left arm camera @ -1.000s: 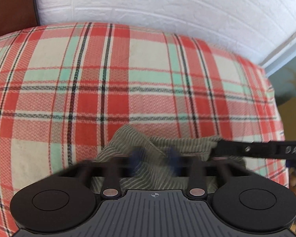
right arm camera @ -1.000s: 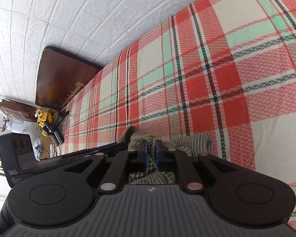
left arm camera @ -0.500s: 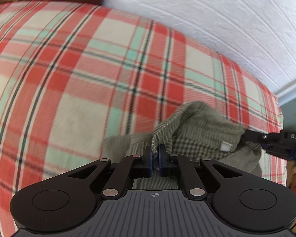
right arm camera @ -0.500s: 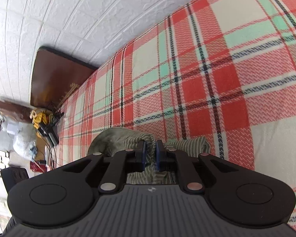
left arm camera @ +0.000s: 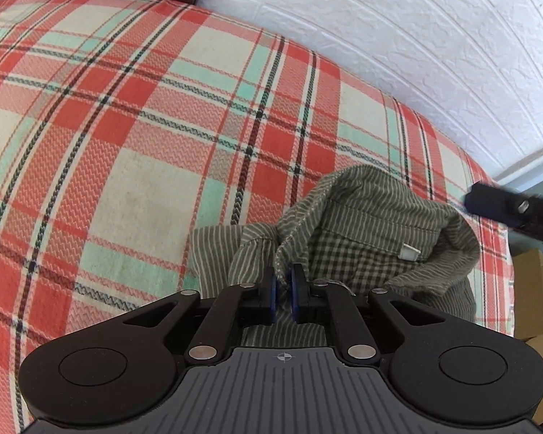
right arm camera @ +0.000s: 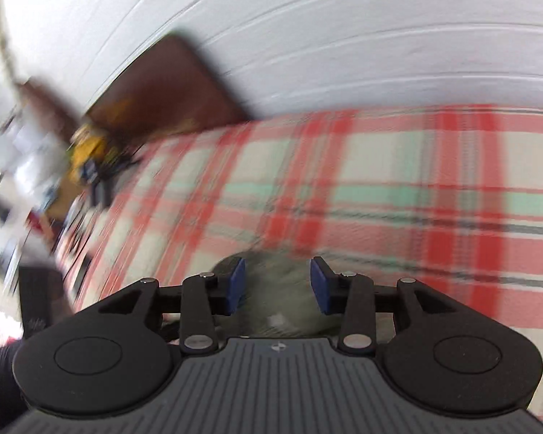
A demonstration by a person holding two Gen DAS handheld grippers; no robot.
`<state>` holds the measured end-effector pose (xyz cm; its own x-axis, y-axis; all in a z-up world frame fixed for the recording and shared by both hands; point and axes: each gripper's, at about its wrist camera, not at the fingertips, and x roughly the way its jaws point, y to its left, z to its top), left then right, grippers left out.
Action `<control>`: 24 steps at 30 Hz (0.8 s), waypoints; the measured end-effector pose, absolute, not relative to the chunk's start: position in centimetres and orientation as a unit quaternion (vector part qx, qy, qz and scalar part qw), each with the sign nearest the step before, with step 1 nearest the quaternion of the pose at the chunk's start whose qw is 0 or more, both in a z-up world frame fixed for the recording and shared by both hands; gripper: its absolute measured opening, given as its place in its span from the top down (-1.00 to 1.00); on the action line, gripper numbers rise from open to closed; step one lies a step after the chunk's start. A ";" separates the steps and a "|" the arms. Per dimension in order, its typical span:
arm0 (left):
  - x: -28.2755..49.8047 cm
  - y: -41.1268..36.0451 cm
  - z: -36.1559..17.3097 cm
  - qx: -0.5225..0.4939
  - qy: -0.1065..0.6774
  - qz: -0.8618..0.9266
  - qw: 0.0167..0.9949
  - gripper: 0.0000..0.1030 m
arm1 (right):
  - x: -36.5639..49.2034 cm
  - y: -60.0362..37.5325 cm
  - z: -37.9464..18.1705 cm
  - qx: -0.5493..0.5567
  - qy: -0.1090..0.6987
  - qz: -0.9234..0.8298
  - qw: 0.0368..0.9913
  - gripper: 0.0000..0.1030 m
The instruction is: Fold clothes
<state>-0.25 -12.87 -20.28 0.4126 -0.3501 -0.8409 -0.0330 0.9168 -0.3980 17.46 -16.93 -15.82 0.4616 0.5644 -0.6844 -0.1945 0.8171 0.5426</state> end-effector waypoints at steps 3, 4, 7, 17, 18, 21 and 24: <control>-0.6 -12.9 -20.2 -0.183 0.531 -0.107 0.821 0.54 | 17.2 -13.9 -17.5 0.195 0.495 0.259 0.806 0.12; -0.7 -12.7 -20.2 -0.184 0.530 -0.108 0.821 0.53 | 17.0 -13.1 -18.1 0.192 0.504 0.269 0.798 0.12; -1.0 -12.3 -20.2 -0.189 0.528 -0.111 0.820 0.49 | 15.7 -11.6 -19.5 0.179 0.523 0.285 0.783 0.12; -1.1 -11.7 -20.1 -0.183 0.532 -0.129 0.816 0.46 | 13.6 -8.7 -17.8 0.087 0.495 0.328 0.800 0.12; -1.1 -11.6 -19.9 -0.182 0.532 -0.132 0.816 0.44 | 13.5 -8.4 -17.7 0.082 0.493 0.333 0.800 0.15; -0.9 -11.2 -19.7 -0.182 0.533 -0.134 0.816 0.42 | 13.4 -7.6 -18.1 0.058 0.499 0.343 0.793 0.86; -0.6 -11.1 -19.7 -0.181 0.536 -0.132 0.814 0.41 | 13.1 -7.1 -18.7 0.040 0.511 0.347 0.785 0.99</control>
<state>-0.60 -11.12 -19.71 0.3912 -0.4084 -0.8247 0.0205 0.8998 -0.4358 13.08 -7.09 -18.71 0.2358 0.5862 -0.7751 -0.5041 0.7557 0.4181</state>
